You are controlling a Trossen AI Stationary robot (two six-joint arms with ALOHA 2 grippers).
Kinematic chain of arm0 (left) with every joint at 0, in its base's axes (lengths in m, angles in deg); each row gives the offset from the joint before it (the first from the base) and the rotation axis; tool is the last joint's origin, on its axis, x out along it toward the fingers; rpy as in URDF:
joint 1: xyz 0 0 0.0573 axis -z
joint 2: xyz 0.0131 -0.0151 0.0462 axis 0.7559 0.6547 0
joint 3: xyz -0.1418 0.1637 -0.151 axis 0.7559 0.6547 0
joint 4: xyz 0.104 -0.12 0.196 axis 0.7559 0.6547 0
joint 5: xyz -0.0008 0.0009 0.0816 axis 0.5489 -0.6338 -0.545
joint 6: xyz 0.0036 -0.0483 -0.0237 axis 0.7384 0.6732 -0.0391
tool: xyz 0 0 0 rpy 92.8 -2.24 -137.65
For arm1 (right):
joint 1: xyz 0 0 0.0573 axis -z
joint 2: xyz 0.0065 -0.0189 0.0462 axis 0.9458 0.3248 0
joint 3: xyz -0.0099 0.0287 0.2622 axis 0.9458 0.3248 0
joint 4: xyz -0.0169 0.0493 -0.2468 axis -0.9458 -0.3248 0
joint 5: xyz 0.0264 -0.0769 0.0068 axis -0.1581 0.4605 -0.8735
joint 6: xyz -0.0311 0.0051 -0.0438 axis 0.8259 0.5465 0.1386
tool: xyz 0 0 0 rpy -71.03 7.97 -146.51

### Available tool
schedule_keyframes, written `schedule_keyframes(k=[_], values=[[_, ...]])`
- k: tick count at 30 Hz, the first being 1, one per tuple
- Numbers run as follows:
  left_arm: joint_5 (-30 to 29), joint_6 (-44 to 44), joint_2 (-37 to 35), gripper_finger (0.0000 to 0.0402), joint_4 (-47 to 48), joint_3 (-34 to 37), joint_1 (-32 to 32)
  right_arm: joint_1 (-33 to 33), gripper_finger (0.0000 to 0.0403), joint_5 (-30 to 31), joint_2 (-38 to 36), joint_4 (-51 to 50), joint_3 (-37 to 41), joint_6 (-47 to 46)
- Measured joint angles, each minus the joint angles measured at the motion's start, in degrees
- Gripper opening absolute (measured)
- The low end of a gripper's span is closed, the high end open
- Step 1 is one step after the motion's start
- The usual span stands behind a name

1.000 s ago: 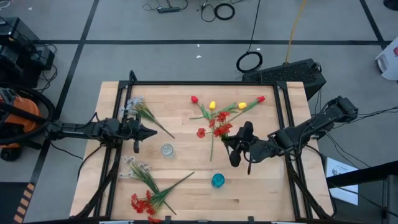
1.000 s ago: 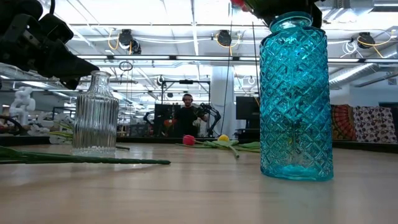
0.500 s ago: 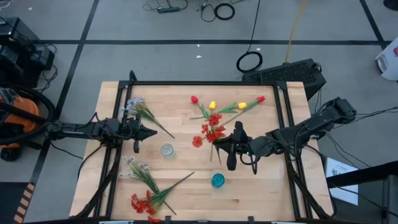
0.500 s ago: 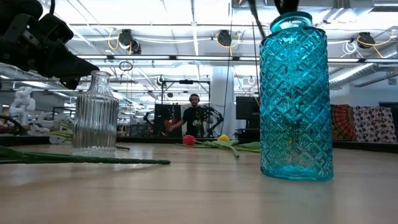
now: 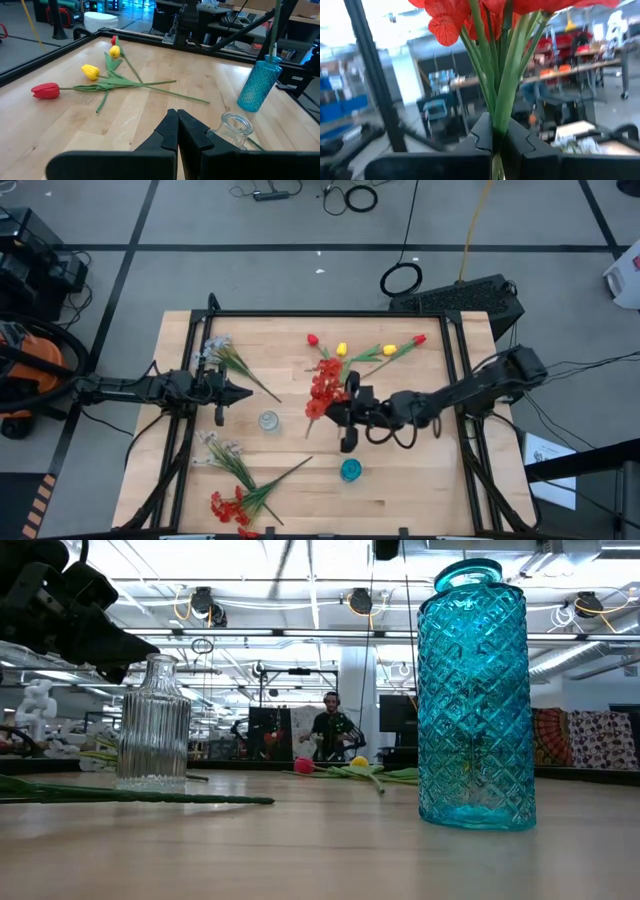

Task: Sort flowers into vase by color
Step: Put the right orange flowers into the transparent vase

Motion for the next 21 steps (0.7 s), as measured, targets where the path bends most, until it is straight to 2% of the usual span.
schedule_keyframes(k=[4, 8, 11, 15, 21], values=[[0.0, 0.0, 0.0, 0.0006, 0.0, 0.0, 0.0, 1.9, 0.0004, 0.0, 5.2, 8.2, -1.7, 1.2], [0.0, 0.0, 0.0, 0.0006, 0.0, 0.0, 0.0, 3.5, 0.0004, -3.6, 9.9, 8.7, -7.7, 3.4], [0.0, 0.0, 0.0, 0.0006, 0.0, 0.0, 0.0, 4.3, 0.0004, -6.9, 13.8, 7.3, -14.2, 7.0], [0.0, 0.0, 0.0, 0.0006, 0.0, 0.0, 0.0, 5.4, 0.0004, -7.5, 17.8, 2.1, -21.7, 10.8], [0.0, 0.0, 0.0, 0.0006, 0.1, 0.0, 0.0, 7.2, 0.0004, -7.5, 22.1, -3.8, -27.5, 11.0]])
